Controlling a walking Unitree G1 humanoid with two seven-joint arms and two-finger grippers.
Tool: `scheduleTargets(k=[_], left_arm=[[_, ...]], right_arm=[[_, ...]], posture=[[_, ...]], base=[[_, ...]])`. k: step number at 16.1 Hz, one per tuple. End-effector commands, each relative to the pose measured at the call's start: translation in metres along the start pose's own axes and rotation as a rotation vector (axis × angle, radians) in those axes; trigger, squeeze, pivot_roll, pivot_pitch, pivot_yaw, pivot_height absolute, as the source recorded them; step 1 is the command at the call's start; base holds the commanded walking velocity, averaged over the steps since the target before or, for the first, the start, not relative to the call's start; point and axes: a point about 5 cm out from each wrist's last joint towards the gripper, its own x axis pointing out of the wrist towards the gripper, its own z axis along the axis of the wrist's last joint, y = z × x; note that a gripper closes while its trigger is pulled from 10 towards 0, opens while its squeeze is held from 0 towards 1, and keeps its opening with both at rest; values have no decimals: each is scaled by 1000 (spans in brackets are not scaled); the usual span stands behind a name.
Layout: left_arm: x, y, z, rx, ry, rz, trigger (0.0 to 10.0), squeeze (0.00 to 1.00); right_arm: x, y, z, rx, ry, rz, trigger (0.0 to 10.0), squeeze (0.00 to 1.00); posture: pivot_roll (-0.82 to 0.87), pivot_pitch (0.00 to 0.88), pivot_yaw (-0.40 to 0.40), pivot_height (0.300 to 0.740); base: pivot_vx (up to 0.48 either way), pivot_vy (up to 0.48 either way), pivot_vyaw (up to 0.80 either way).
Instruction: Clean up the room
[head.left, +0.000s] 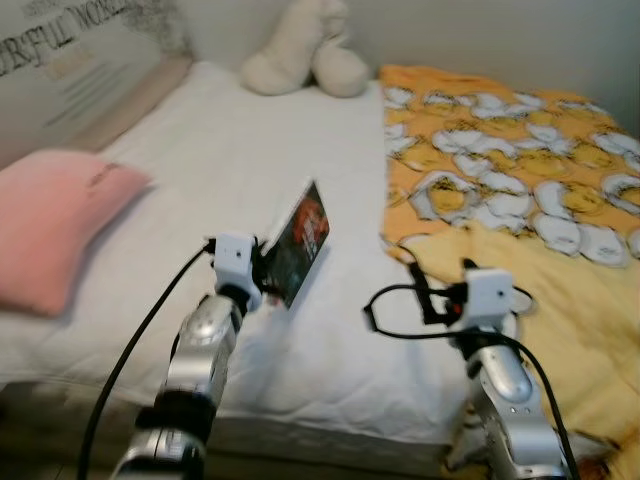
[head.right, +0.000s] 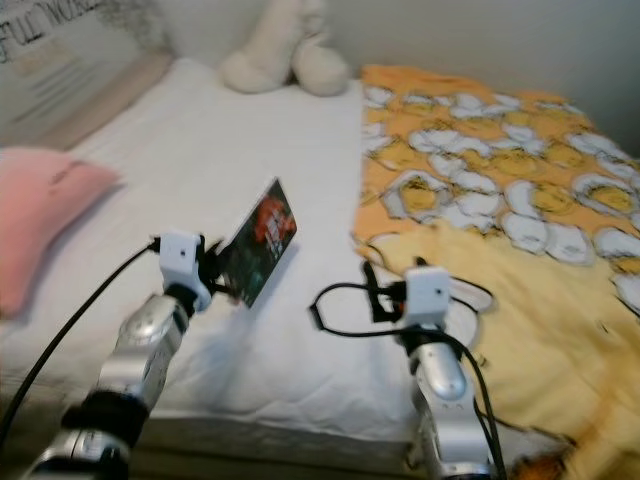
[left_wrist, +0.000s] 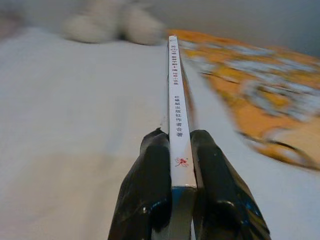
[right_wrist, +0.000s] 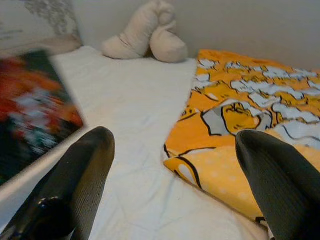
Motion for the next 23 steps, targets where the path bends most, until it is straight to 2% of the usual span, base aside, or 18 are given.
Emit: scheduleTargets(k=[1,4,7,9,10,11,12,15,16,20,21,22,23], left_arm=[[1,20,10,10,-31,94,10000,0],[0,29,9,28,-8,161,10000,0],[2,27,7,38,0,150,10000,0],[10,16,10,68,3,47,10000,0],[15,8,16,125,-6,-9,10000,0],[19,2,19,160,-7,-41,10000,0],[21,0,21,160,-12,-67,10000,0],[27,-10,30,137,-50,-114,10000,0],[29,-16,30,155,-50,-140,10000,0],[32,-22,24,197,-19,-122,10000,0],[33,-21,23,110,-10,-106,10000,0],[33,-22,20,66,4,-108,10000,0],[34,-25,21,78,-9,-101,10000,0]], right_arm=[[3,0,1,19,-9,-28,10000,0],[3,5,-1,0,-13,-1,10000,0],[1,-1,-5,-16,-4,0,10000,0],[-3,-2,-8,-33,-8,-22,10000,0],[-5,-2,-7,-35,-8,-65,10000,0],[-5,1,-4,-47,-26,-46,10000,0],[-6,6,-5,-58,-32,-30,10000,0],[-9,7,-4,-37,-43,-42,10000,0],[-10,8,-5,-45,-44,-45,10000,0],[-6,11,-4,-47,-37,-29,10000,0],[-6,17,-6,-40,-15,36,10000,0],[-7,18,-7,-45,-11,48,10000,0],[-7,20,-8,-44,-13,52,10000,0]], posture=[[170,0,-24,740],[168,0,-29,740],[162,0,-22,740],[139,0,2,740],[121,0,13,740],[108,0,18,740],[96,0,26,740],[73,0,46,740],[70,0,50,740],[53,0,44,740],[58,0,41,740],[63,0,38,740],[68,0,31,740]], base=[[0,480,694],[0,480,667],[0,480,635],[0,480,603],[0,480,594],[0,0,0],[0,0,-419],[0,0,-754],[0,0,-731],[0,0,-723],[0,0,0],[480,0,0],[480,0,0]])
